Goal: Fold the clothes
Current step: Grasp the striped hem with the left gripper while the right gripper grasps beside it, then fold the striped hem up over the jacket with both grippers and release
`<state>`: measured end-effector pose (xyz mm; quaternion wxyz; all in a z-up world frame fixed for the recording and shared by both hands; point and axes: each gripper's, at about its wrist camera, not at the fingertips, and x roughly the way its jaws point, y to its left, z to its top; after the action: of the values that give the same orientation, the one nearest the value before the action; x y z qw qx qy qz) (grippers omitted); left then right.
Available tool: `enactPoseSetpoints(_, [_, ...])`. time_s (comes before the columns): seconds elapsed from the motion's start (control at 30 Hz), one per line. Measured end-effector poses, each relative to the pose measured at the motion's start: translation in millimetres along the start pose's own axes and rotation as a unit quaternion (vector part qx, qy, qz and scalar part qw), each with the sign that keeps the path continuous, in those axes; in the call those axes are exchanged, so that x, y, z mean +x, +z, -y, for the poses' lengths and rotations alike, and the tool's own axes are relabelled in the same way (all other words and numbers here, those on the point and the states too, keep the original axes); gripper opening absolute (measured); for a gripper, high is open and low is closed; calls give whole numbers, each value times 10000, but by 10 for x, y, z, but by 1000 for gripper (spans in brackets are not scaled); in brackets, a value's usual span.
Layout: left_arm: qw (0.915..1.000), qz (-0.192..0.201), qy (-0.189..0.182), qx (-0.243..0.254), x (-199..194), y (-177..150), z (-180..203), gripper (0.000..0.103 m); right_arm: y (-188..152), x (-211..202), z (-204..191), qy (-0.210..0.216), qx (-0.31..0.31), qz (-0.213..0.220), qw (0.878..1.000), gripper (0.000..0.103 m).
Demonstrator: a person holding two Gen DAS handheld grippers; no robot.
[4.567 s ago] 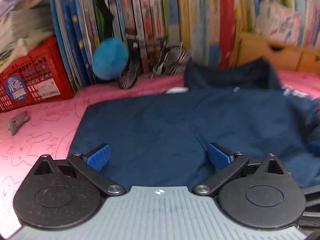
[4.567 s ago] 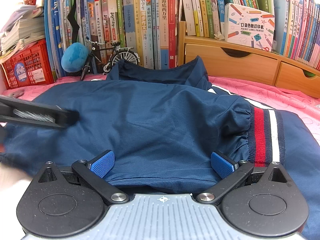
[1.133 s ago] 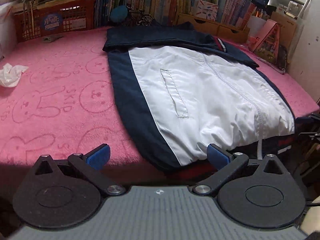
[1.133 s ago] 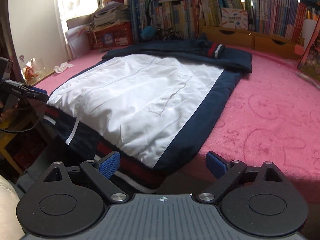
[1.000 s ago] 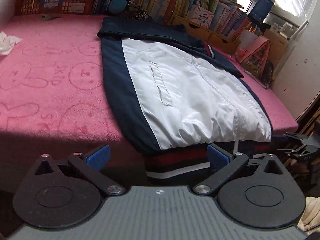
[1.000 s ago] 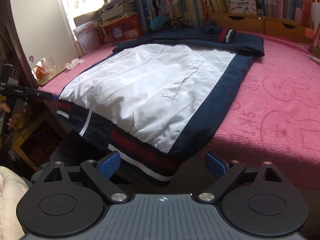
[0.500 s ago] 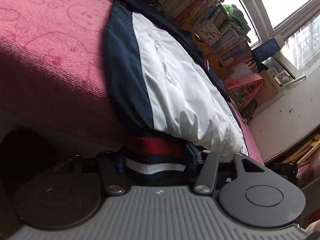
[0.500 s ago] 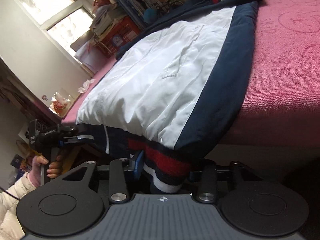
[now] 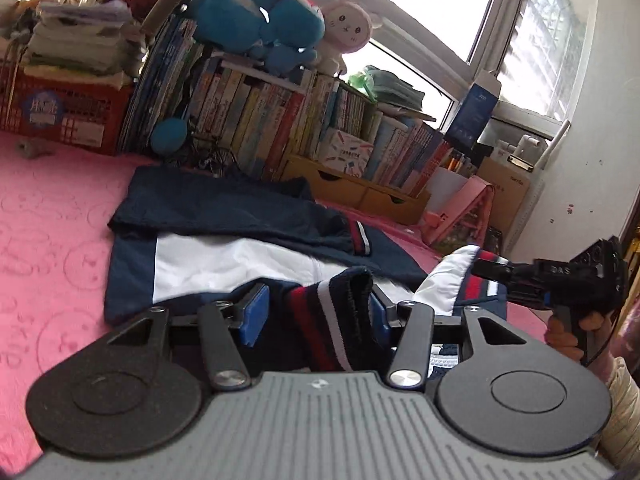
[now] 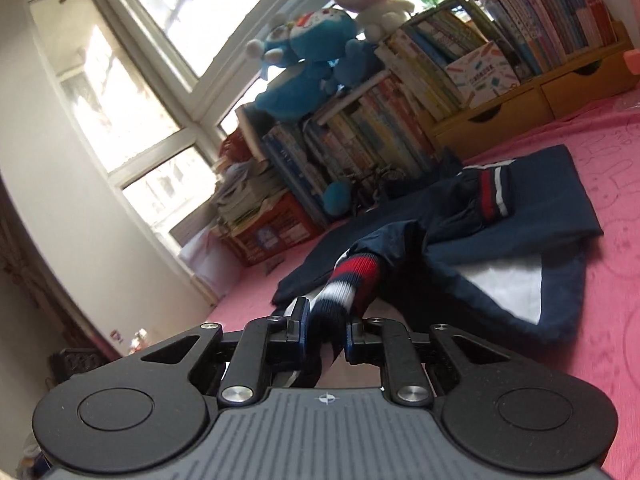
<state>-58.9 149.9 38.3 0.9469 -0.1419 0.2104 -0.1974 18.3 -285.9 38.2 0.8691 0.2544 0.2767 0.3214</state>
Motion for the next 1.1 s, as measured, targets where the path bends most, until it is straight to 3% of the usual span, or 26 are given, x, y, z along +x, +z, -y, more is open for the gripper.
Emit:
enactPoseSetpoints(0.07, [9993, 202, 83, 312, -35, 60, 81, 72, 189, 409, 165, -480, 271, -19, 9985, 17])
enactPoseSetpoints(0.13, [9975, 286, 144, 631, -59, 79, 179, 82, 251, 752, 344, -966, 382, -90, 9945, 17])
enactPoseSetpoints(0.2, [9965, 175, 175, 799, -34, 58, 249, 82, 232, 1054, 512, -1332, 463, -209, 9898, 17])
enactPoseSetpoints(0.33, [9941, -64, 342, 1029, 78, -84, 278, 89, 137, 1251, 628, -1552, 292, -270, 9871, 23])
enactPoseSetpoints(0.5, [9989, 218, 222, 359, 70, -59, 110, 89, 37, 1252, 639, -1696, 100, -203, 9853, 32])
enactPoseSetpoints(0.6, [9980, 585, -60, -228, -55, 46, -11, 89, 19, 1232, 672, -1692, 159, -200, 9853, 37])
enactPoseSetpoints(0.67, [9976, 577, -305, -228, -113, 96, 4, 89, -10, 1237, 702, -1667, 184, -211, 9856, 39])
enactPoseSetpoints(0.8, [9963, 101, -509, 688, -90, 38, 276, 93, -74, 1243, 681, -1664, -85, -131, 9859, 39])
enactPoseSetpoints(0.93, [9843, -568, -447, 1613, 109, -196, 525, 96, -100, 1242, 677, -1638, -144, -70, 9864, 39])
enactPoseSetpoints(1.0, [9796, -823, -479, 1768, 218, -299, 566, 96, -96, 1233, 688, -1601, -97, -61, 9870, 39])
enactPoseSetpoints(1.1, [9766, -828, -354, 1952, 327, -360, 590, 96, -94, 1223, 699, -1564, -57, -51, 9877, 39])
